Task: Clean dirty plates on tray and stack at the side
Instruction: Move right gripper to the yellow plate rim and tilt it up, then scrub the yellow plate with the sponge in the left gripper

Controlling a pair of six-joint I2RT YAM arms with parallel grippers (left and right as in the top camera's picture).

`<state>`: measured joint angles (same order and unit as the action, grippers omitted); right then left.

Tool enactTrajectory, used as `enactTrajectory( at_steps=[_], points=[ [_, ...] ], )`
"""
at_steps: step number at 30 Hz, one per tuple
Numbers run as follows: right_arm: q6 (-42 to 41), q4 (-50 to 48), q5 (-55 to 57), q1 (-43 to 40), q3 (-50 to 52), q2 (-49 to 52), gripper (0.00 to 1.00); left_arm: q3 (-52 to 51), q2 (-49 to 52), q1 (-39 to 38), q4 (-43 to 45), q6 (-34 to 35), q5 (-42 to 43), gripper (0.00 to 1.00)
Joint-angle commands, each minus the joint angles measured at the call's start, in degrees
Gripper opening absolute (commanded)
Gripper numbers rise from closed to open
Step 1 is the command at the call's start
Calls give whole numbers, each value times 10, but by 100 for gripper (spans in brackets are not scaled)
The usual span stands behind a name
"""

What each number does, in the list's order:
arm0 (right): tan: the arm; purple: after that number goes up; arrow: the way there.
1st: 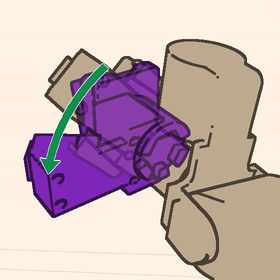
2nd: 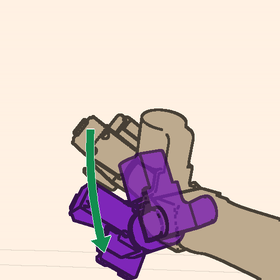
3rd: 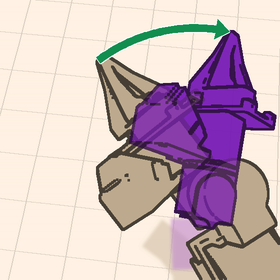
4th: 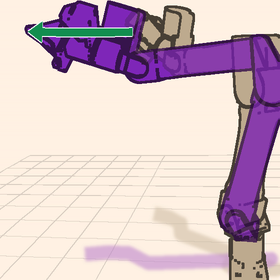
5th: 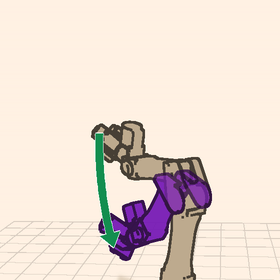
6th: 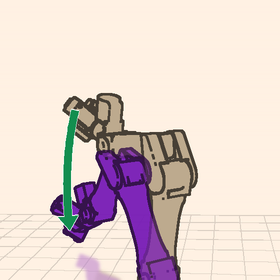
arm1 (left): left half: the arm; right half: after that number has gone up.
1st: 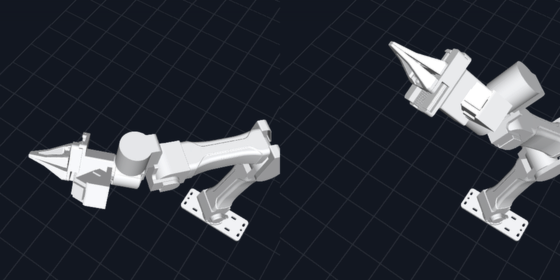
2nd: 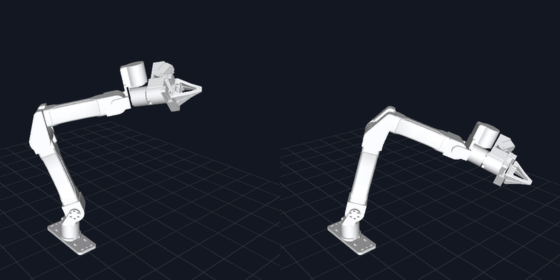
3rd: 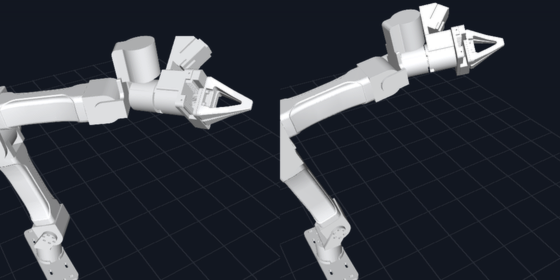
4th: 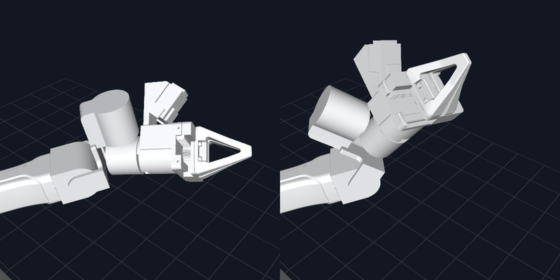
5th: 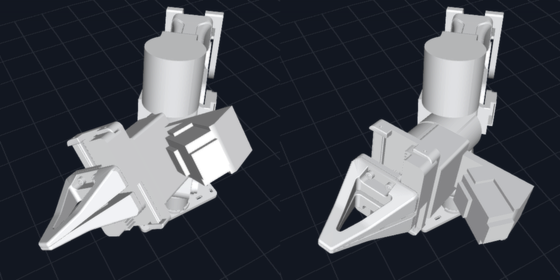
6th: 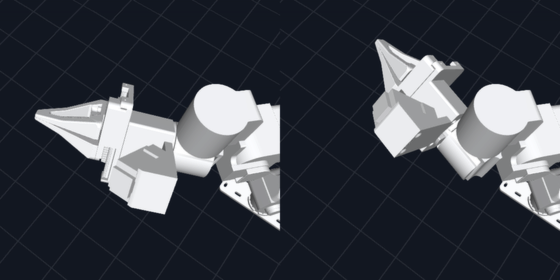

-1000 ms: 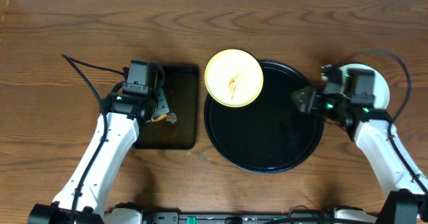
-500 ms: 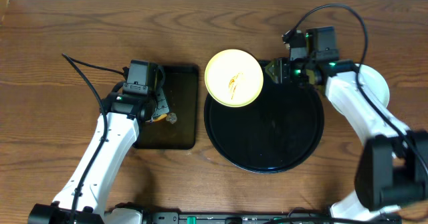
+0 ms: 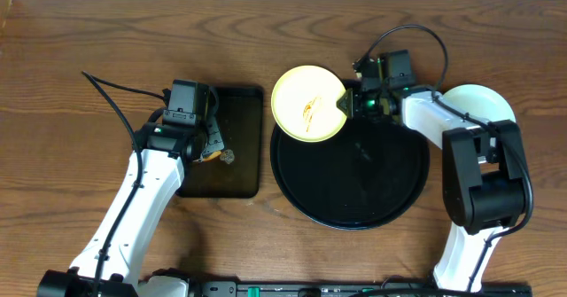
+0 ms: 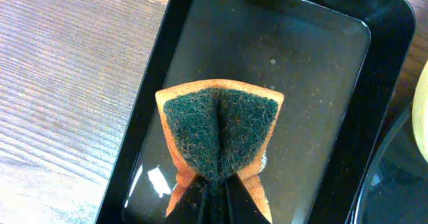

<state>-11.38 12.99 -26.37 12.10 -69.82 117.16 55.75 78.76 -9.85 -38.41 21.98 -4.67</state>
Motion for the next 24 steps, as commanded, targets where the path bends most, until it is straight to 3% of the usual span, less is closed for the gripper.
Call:
enactTrajectory(
  at_steps=[1, 7, 11, 18, 20, 24],
  points=[
    [-8, 0, -9, 11, -6, 7, 13, -5, 3, 2, 0, -9, -3, 8],
    [2, 44, -12, 10, -6, -7, 2, -5, 3, 2, -2, -9, -3, 8],
    [12, 105, 10, 3, -6, -50, 1, -5, 3, 2, -1, -9, -3, 8],
    [6, 275, 154, 7, -6, -129, 1, -5, 3, 2, -1, -9, -2, 8],
    [7, 336, 174, 11, -5, -134, 1, -5, 3, 1, 6, -10, 32, 7],
    [7, 362, 174, 15, 17, -133, 1, -5, 3, 1, 36, -10, 113, 7]
  ],
)
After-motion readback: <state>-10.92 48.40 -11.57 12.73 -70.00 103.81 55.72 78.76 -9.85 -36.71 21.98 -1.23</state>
